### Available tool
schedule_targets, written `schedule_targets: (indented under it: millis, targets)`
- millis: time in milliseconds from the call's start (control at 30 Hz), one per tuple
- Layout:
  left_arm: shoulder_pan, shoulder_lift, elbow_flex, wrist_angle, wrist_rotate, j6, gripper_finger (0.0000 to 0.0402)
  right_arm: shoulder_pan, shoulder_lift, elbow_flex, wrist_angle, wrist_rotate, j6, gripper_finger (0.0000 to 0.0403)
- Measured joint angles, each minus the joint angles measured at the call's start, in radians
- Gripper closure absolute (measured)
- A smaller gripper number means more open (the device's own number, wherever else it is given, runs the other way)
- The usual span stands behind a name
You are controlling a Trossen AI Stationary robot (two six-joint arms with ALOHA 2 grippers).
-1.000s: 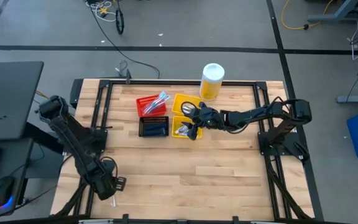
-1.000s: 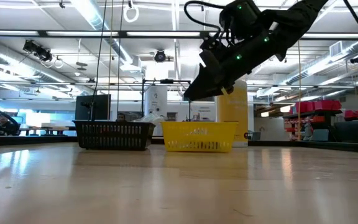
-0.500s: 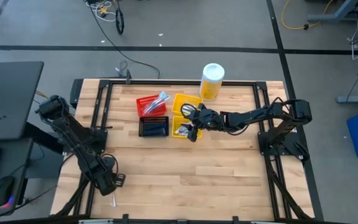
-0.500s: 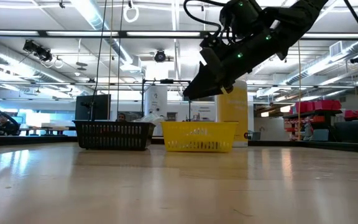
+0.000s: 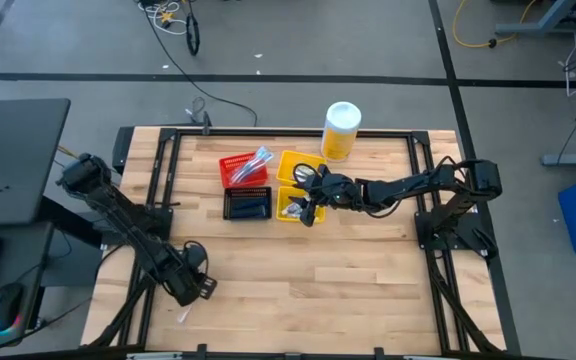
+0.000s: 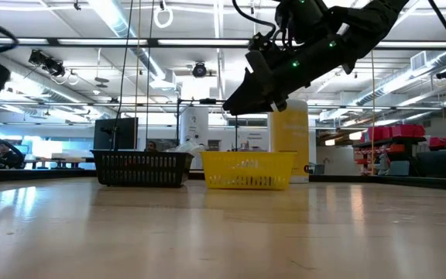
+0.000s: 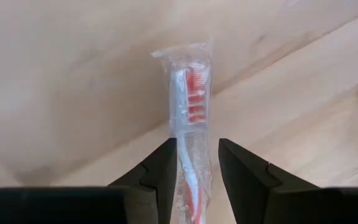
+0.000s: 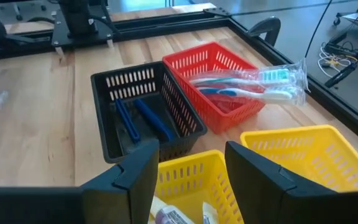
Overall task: Pick & Place Travel size toiletries
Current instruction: Put the red toothbrush into the red bin
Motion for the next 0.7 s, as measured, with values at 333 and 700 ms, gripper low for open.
schedule_targets:
  millis: [333,700]
  targets:
    - [0.089,0.000,0.000,-0.024,0.038,0.295,0.0276,0.000,0.000,0.000,0.003,0.000,0.000,0.0206]
    - [0.098,0.000,0.000,-0.044,0.040,0.408,0.0263,0.000,0.000,0.000,0.003,-0.001,-0.003,0.0214]
